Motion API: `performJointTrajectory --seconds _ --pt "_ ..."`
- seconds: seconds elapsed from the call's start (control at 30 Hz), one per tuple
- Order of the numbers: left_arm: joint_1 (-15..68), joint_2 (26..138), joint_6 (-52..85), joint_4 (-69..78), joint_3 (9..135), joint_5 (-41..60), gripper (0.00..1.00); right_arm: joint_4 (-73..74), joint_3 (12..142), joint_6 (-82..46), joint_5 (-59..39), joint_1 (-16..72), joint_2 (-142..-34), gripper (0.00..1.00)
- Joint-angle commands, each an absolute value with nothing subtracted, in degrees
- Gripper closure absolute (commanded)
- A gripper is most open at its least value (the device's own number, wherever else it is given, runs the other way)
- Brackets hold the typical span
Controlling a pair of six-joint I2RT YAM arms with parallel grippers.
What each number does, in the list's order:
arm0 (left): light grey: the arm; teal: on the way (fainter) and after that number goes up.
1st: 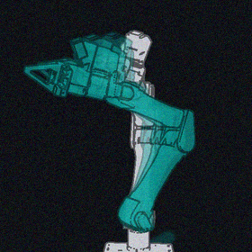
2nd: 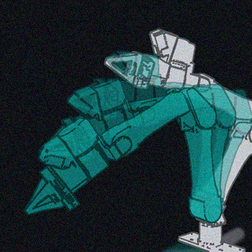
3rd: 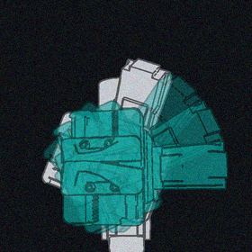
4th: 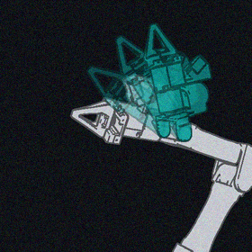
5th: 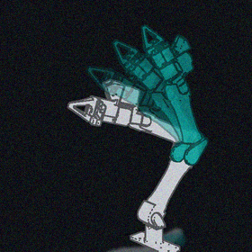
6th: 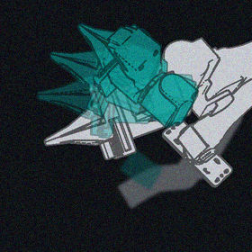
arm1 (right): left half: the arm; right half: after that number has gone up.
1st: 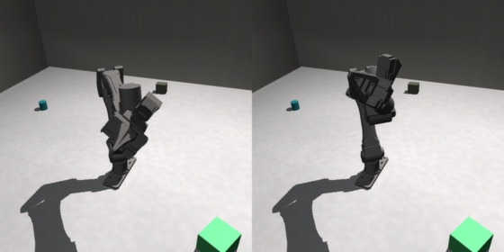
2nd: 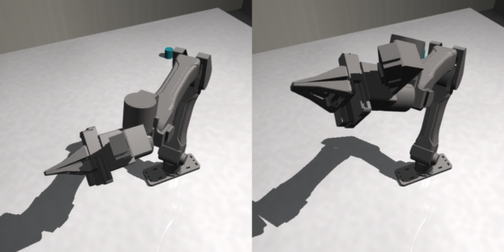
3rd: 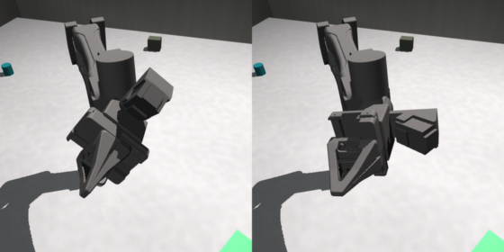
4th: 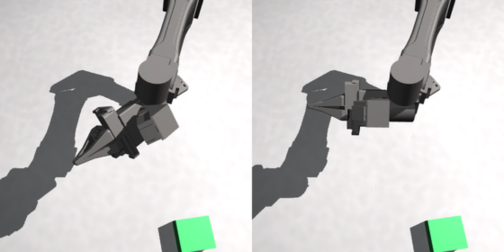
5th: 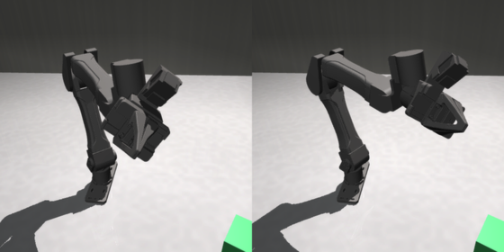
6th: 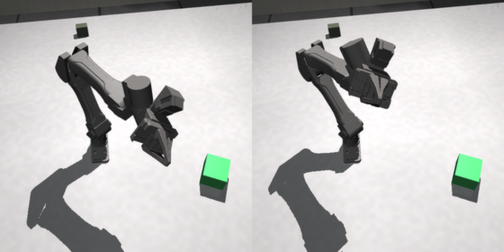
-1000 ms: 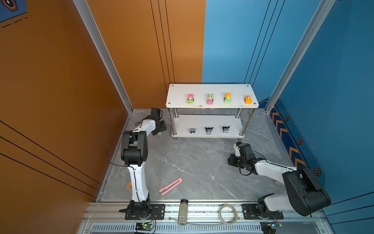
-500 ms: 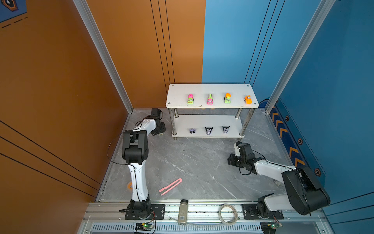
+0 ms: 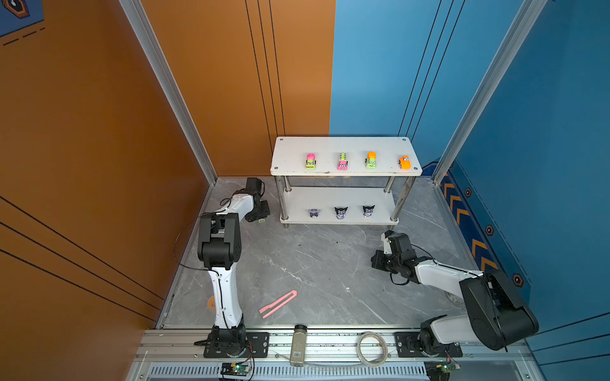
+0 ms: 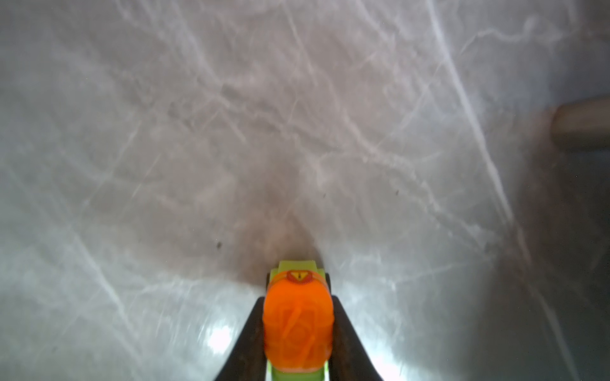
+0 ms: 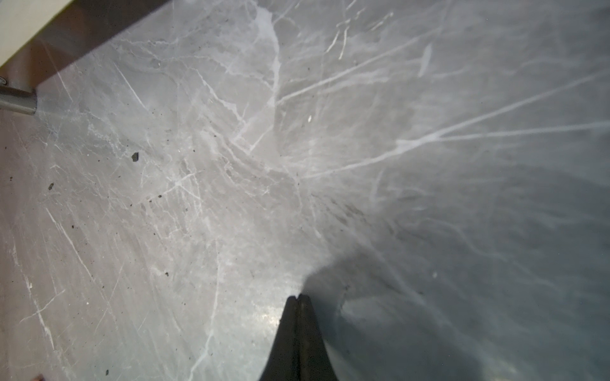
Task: Place and organize the plastic toys onto the shelf
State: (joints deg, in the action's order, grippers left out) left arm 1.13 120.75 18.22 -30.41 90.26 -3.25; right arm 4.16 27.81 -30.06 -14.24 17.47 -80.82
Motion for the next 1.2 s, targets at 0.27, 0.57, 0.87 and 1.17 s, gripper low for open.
performJointTrajectory --seconds 0.27,0.57,0.87,1.17 --pt "1.05 92.53 20.68 -32.90 78.47 -14.88 0.83 3.48 27.95 -30.51 -15.55 17.10 -79.31 1.00" --pt "10.59 79.90 18.68 -38.77 85.91 -20.91 0.84 3.34 27.77 -30.85 -16.56 17.36 -78.04 1.00" --pt "23.00 86.72 14.59 -50.47 111.72 -18.73 0.82 2.69 27.52 -30.95 -16.78 17.56 -76.09 1.00" --pt "27.68 101.40 11.62 -63.97 135.64 -16.70 0.82 1.96 27.33 -30.76 -16.35 17.49 -74.79 1.00"
